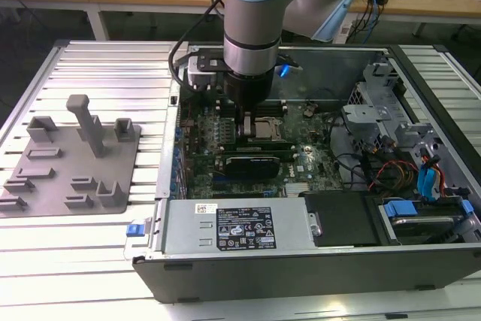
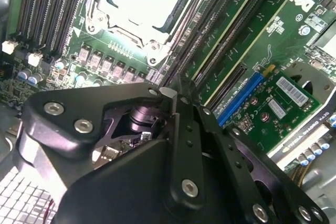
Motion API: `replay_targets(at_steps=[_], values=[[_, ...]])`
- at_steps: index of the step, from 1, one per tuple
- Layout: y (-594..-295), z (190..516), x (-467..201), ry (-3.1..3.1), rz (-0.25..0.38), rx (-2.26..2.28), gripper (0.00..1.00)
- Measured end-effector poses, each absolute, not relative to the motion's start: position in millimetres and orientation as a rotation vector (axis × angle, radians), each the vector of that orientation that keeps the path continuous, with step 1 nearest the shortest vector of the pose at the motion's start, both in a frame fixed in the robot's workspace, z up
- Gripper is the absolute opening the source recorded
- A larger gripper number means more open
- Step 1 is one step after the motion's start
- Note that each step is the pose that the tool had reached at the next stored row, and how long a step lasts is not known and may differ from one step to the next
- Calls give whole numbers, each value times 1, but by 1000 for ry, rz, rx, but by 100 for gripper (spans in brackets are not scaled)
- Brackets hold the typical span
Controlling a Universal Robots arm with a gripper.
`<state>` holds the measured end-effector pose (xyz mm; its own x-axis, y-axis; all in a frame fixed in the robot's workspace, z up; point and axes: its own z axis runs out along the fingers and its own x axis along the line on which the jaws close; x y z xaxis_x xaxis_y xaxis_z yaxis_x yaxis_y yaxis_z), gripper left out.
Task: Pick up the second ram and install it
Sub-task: 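Press down the second ram until it locks into place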
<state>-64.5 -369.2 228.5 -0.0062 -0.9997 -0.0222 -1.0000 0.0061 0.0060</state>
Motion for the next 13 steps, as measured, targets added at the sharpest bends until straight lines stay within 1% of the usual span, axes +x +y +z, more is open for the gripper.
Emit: replay_targets(at_steps=[5, 8, 13], values=[[-369, 229, -64, 2219, 32, -2205, 8], [-369, 247, -65, 2220, 31, -2206, 8], [-369, 248, -55, 2220, 32, -2206, 8]])
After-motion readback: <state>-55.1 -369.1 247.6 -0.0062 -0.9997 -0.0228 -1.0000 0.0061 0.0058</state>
